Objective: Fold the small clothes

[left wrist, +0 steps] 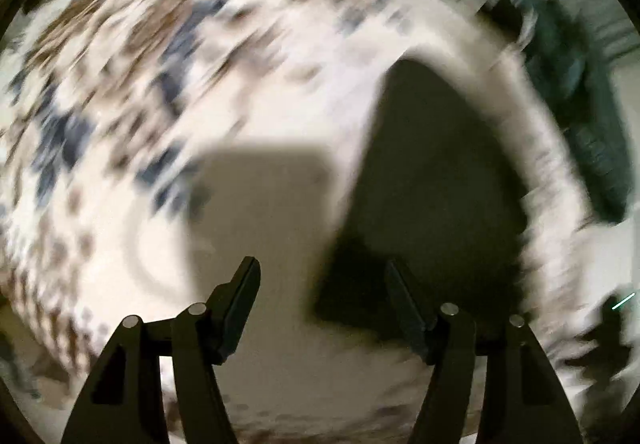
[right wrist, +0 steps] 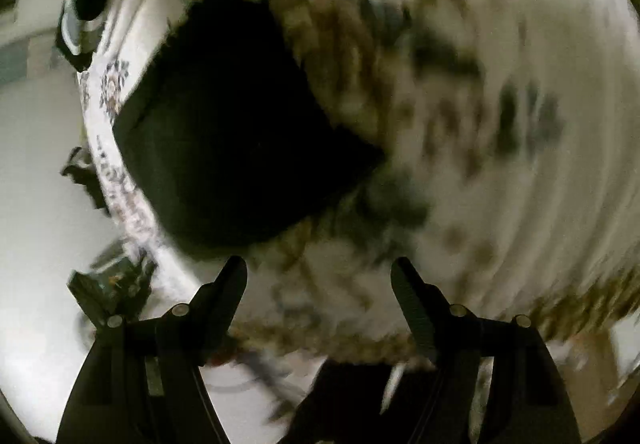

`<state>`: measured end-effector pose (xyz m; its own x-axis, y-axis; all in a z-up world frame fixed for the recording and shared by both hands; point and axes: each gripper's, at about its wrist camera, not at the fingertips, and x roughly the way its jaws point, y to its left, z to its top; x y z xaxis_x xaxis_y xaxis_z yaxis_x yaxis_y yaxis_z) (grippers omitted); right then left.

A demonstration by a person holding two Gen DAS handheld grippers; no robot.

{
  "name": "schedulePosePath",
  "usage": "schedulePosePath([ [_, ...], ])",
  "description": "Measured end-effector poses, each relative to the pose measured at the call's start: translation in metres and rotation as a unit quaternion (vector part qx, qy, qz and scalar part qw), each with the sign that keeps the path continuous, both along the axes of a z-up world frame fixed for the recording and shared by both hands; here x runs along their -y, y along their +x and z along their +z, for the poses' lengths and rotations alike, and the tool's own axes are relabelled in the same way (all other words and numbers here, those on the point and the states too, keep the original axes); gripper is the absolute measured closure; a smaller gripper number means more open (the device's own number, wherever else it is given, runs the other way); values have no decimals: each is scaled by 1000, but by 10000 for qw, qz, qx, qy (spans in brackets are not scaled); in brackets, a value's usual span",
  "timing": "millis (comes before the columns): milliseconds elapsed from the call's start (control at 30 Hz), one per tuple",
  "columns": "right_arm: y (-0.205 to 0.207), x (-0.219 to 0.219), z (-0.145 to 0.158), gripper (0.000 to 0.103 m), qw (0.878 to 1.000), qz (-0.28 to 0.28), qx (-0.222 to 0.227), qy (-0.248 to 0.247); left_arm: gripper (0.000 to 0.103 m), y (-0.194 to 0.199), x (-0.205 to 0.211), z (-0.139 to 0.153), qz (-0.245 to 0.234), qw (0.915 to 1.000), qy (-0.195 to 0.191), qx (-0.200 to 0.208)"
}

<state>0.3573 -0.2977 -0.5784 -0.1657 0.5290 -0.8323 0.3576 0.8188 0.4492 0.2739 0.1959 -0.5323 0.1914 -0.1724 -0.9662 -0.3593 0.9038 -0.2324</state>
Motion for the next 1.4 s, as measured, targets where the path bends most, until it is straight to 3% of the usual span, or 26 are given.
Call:
schedulePosePath([
  [133, 73, -12, 5, 27, 9932, 399, 1026, -367, 40, -17, 17, -64, -30, 9977, 451, -497],
  [233, 135, -43, -5, 27, 9815, 739, 1625, -697, 24, -15, 24, -79, 41, 9966, 738, -357],
  [367, 188, -82, -36, 27, 9779, 1079, 1519, -945, 11, -6, 26, -88, 291, 9940, 950, -455],
  [400, 193, -87, -45, 34, 9783, 1154, 1419, -971, 9, -5, 27, -89, 295, 9930, 1042, -474],
  [467, 197, -88, -53, 82, 9784, 1110, 1415, -1016, 0, 0, 25, -94, 350, 9916, 1114, -562],
  [500, 196, -86, -51, 98, 9762, 1079, 1485, -1153, 0, 4, 26, -96, 343, 9913, 1116, -602],
  [667, 190, -60, -2, 99, 9625, 617, 2255, -1376, 0, 13, 28, -76, 176, 9885, 1336, -693],
  [767, 201, -61, 22, 99, 9523, 589, 2599, -1486, 0, 12, 22, -43, 264, 9850, 1640, -469],
  [833, 215, -68, 19, 99, 9507, 637, 2621, -1528, 0, 16, 13, -21, 453, 9837, 1718, -281],
  [967, 237, -69, -28, 96, 9804, 679, 1591, -944, 0, 31, -1, -3, 759, 9856, 1507, -81],
  [1000, 234, -62, -31, 86, 9852, 557, 1433, -758, 0, 39, -1, -3, 749, 9860, 1487, -85],
  [1033, 228, -52, -31, 67, 9880, 424, 1364, -587, 0, 42, 1, -2, 703, 9853, 1552, -93],
  [1100, 206, -26, -25, 44, 9901, 58, 1363, -331, 0, 46, 7, 8, 602, 9846, 1639, -13],
  [1233, 146, 2, -32, 44, 9949, -387, 894, 268, 0, 66, 19, 2, 358, 9859, 1636, -32],
  [1400, 77, -15, -40, 44, 9930, -479, 768, 756, 0, 74, 42, 3, 118, 9844, 1748, -132],
])
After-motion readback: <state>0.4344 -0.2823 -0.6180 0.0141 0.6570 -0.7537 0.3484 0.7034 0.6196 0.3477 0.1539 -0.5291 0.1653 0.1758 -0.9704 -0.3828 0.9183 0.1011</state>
